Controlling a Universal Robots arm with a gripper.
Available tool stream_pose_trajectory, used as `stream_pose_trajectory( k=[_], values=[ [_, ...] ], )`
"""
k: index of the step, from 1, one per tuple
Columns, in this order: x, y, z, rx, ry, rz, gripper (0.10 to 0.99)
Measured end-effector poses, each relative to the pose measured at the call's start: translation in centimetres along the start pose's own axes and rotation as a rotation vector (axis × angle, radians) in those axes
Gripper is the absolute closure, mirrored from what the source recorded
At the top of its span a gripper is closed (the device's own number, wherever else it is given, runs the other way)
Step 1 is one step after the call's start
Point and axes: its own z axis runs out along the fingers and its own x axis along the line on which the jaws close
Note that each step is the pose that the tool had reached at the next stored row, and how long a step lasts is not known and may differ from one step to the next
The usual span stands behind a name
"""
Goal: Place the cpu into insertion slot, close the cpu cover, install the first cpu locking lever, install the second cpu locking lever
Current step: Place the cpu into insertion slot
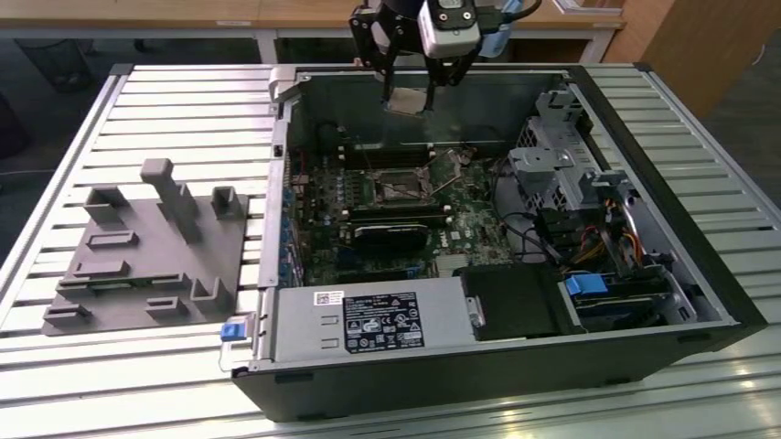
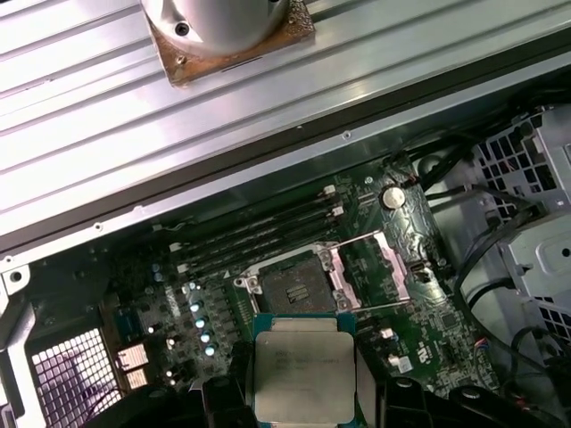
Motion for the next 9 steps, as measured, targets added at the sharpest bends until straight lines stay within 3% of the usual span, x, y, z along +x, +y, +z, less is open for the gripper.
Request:
stream_pose_trajectory(
  k=[9],
  values=[
    [0.0, 0.0, 0.0, -0.001, -0.0028, 0.031, 0.545]
  ],
)
